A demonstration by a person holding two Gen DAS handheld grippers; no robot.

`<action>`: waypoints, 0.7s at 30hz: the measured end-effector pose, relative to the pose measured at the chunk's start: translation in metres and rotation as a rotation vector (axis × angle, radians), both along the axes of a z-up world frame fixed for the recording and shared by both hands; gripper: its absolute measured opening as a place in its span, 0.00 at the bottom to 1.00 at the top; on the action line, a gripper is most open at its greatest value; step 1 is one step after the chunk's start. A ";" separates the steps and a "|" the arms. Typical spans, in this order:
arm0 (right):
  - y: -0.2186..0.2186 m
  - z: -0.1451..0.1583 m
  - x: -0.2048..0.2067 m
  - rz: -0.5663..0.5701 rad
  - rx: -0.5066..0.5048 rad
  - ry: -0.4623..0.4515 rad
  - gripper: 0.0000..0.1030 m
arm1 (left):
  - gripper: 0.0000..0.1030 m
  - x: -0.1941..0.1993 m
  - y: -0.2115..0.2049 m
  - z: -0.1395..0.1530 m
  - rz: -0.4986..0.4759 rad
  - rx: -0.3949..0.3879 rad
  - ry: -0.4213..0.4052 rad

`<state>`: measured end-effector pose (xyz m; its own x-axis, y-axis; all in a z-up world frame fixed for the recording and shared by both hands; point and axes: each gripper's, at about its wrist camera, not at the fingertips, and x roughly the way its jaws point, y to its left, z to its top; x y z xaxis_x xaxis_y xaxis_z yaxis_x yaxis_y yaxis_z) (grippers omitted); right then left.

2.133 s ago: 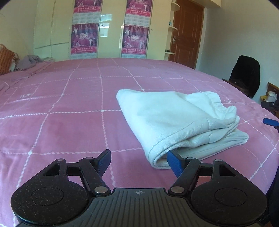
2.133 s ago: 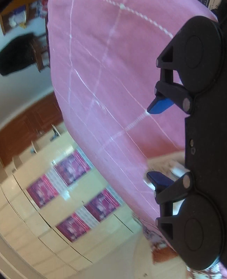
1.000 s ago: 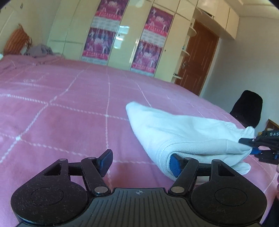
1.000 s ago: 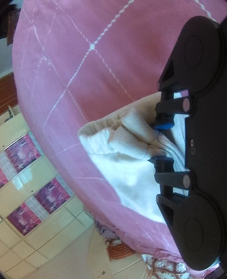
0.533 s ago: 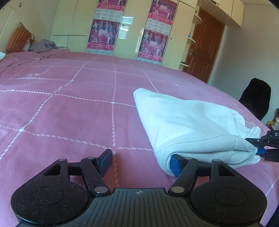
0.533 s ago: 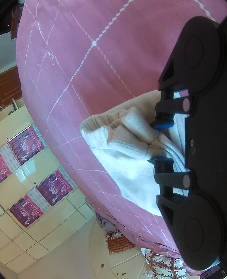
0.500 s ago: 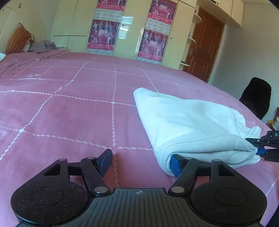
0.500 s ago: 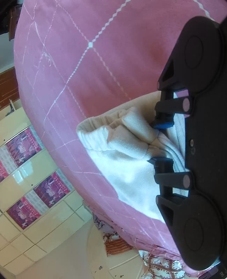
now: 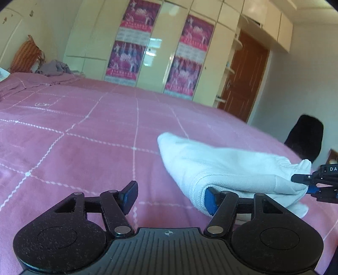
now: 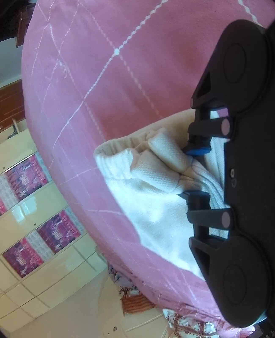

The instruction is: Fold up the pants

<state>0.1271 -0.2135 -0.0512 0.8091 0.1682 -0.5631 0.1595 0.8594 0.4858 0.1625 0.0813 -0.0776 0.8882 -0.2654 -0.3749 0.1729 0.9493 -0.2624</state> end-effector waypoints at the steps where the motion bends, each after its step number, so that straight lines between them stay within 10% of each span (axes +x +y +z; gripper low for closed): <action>1: 0.000 0.011 -0.004 0.015 0.013 -0.065 0.29 | 0.62 -0.003 -0.001 0.001 0.008 0.014 -0.012; 5: 0.004 0.026 -0.015 0.052 0.006 -0.192 0.29 | 0.63 0.012 -0.003 -0.025 0.029 0.017 0.170; 8: -0.005 -0.025 0.004 0.013 0.031 0.055 0.30 | 0.66 0.013 -0.006 -0.025 0.030 0.021 0.166; 21: -0.014 -0.028 -0.009 0.018 0.085 -0.004 0.36 | 0.66 0.016 -0.013 -0.015 0.029 0.084 0.218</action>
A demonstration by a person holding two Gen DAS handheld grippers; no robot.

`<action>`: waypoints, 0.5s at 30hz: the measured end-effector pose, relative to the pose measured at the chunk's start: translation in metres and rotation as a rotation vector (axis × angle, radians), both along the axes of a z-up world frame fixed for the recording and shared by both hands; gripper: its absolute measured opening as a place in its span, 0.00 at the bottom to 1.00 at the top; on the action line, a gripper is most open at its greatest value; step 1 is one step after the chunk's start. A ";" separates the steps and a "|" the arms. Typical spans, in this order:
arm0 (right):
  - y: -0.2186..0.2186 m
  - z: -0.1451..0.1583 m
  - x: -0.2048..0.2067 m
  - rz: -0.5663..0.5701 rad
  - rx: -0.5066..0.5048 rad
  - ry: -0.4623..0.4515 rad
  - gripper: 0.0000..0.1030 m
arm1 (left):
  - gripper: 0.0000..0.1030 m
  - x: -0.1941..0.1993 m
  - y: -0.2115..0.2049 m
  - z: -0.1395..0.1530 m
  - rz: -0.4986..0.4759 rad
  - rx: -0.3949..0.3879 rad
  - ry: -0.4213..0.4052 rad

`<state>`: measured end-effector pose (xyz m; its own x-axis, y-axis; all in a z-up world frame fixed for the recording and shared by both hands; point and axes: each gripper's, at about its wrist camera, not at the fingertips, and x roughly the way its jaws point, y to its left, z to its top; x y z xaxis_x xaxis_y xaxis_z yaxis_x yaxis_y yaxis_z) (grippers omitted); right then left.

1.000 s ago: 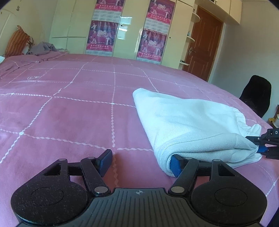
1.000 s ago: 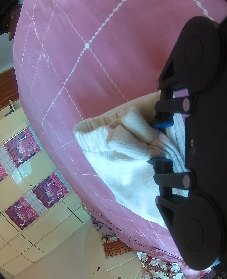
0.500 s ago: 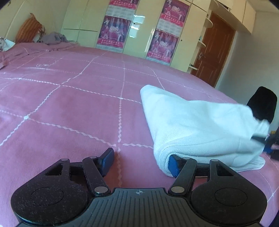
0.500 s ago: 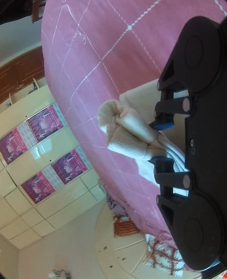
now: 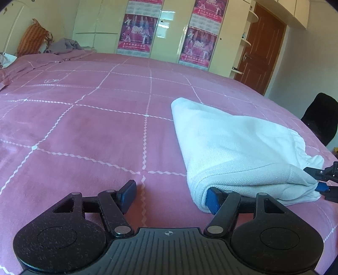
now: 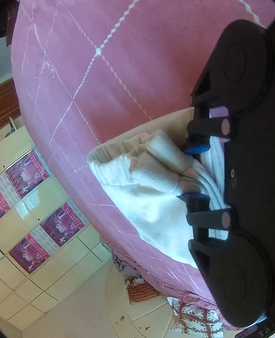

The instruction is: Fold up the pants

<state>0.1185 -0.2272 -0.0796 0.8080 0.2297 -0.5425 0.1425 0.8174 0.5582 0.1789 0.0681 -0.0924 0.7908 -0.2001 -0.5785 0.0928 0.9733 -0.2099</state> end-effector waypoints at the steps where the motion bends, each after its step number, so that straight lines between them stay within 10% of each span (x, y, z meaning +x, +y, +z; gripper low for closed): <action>1: 0.001 0.003 0.000 -0.009 0.008 0.000 0.42 | 0.66 0.000 -0.001 0.000 0.002 0.003 0.001; 4: 0.001 0.016 -0.006 -0.076 -0.041 -0.028 0.69 | 0.66 0.000 -0.004 0.000 0.007 0.018 0.007; 6: -0.001 0.023 -0.011 -0.130 -0.105 -0.041 0.70 | 0.66 0.001 -0.007 0.001 0.009 0.028 0.008; 10: -0.009 0.030 -0.022 -0.155 -0.138 -0.123 0.40 | 0.67 0.000 -0.011 0.000 0.010 0.045 0.006; 15: -0.004 0.024 -0.006 -0.054 -0.070 -0.076 0.35 | 0.67 -0.003 -0.011 0.000 0.015 0.045 -0.004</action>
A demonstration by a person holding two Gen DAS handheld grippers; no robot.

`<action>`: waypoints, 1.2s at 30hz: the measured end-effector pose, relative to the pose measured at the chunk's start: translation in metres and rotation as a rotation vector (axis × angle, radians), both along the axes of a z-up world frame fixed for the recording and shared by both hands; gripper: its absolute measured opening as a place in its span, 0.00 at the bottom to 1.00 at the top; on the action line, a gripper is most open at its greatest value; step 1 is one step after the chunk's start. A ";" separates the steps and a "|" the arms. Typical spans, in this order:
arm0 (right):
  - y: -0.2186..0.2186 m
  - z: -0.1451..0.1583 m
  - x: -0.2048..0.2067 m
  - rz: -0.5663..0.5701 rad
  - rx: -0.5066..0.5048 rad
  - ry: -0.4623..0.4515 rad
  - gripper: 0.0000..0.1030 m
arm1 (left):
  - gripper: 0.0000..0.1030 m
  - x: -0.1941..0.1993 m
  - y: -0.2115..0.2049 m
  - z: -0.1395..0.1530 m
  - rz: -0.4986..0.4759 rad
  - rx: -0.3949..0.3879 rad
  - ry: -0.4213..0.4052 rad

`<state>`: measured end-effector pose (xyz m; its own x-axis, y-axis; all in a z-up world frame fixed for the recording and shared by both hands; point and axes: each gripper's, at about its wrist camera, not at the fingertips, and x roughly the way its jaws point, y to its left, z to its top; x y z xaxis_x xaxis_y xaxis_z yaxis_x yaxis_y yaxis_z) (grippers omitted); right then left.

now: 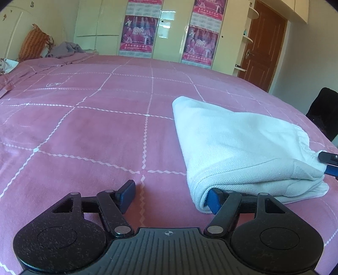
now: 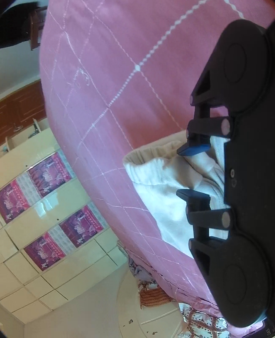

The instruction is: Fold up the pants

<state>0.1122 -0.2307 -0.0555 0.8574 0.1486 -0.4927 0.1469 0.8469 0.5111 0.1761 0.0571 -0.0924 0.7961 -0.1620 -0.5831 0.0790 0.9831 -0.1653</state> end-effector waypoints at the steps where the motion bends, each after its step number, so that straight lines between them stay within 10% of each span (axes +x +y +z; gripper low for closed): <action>1: 0.003 -0.003 0.004 0.024 0.024 0.008 0.38 | 0.67 0.000 0.000 0.000 -0.002 0.004 -0.002; 3: 0.007 -0.005 0.012 0.031 0.015 0.030 0.41 | 0.70 0.000 -0.002 -0.001 -0.014 0.023 -0.008; 5: 0.008 -0.004 0.019 0.029 -0.005 0.048 0.18 | 0.71 0.001 -0.004 -0.003 -0.016 0.033 -0.012; 10: 0.004 0.023 -0.009 0.054 0.039 -0.175 0.17 | 0.72 -0.002 -0.007 -0.001 -0.013 0.046 -0.018; 14: -0.005 -0.022 0.010 -0.005 0.052 0.058 0.16 | 0.73 -0.004 -0.008 0.001 -0.021 0.053 -0.015; 22: -0.010 -0.027 0.000 -0.032 0.088 0.014 0.16 | 0.75 -0.005 -0.009 0.002 -0.012 0.050 0.001; 24: -0.015 -0.027 0.001 -0.022 0.133 0.022 0.18 | 0.75 -0.005 -0.008 0.003 -0.010 0.051 0.004; 28: -0.024 -0.013 -0.021 -0.056 0.191 -0.029 0.57 | 0.75 -0.004 -0.008 0.003 -0.005 0.055 0.005; 36: -0.021 -0.032 0.001 0.003 0.221 0.041 0.56 | 0.75 -0.004 -0.009 0.005 0.002 0.063 0.016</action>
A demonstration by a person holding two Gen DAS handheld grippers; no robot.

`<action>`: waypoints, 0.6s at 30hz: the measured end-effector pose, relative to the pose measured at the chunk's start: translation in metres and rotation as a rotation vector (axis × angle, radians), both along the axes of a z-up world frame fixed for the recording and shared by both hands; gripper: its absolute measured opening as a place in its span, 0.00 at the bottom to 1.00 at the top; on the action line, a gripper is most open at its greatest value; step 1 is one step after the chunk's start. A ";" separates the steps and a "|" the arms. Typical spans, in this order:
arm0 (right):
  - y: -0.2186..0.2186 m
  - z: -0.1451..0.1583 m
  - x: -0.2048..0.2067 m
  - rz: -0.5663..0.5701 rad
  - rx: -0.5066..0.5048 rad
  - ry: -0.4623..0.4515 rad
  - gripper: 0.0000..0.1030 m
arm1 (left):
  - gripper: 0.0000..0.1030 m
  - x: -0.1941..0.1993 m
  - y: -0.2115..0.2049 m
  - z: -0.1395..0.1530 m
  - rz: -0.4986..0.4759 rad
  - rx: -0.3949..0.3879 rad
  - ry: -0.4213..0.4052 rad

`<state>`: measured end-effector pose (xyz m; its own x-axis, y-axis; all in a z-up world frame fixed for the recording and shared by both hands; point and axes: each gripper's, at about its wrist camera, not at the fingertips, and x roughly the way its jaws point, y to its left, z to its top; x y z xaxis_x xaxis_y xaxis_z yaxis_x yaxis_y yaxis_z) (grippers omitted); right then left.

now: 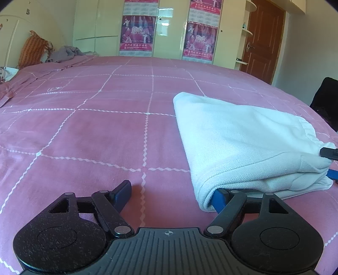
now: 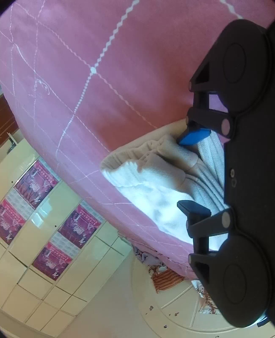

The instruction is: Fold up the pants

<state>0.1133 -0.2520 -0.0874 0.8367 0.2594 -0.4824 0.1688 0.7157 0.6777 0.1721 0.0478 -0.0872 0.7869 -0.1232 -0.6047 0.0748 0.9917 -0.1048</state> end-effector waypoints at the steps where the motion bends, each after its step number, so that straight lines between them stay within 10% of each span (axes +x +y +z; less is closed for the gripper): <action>1: 0.003 0.001 0.004 0.009 -0.024 0.006 0.47 | 0.75 0.001 0.000 0.000 0.001 0.004 0.003; 5: 0.004 0.008 -0.005 0.019 -0.037 -0.035 0.27 | 0.75 -0.007 -0.007 0.011 0.006 0.069 -0.047; 13: 0.003 0.005 -0.010 0.021 -0.054 0.024 0.33 | 0.76 -0.011 0.002 0.014 -0.009 0.048 0.076; 14: 0.002 0.010 -0.015 0.015 -0.066 0.013 0.36 | 0.70 -0.015 0.006 0.017 -0.007 0.029 0.094; 16: 0.001 0.020 -0.027 0.001 -0.132 -0.022 0.35 | 0.27 -0.022 0.014 0.020 0.011 -0.006 0.114; 18: 0.004 0.032 -0.036 -0.018 -0.215 -0.060 0.29 | 0.17 -0.023 0.020 0.024 0.028 -0.057 0.088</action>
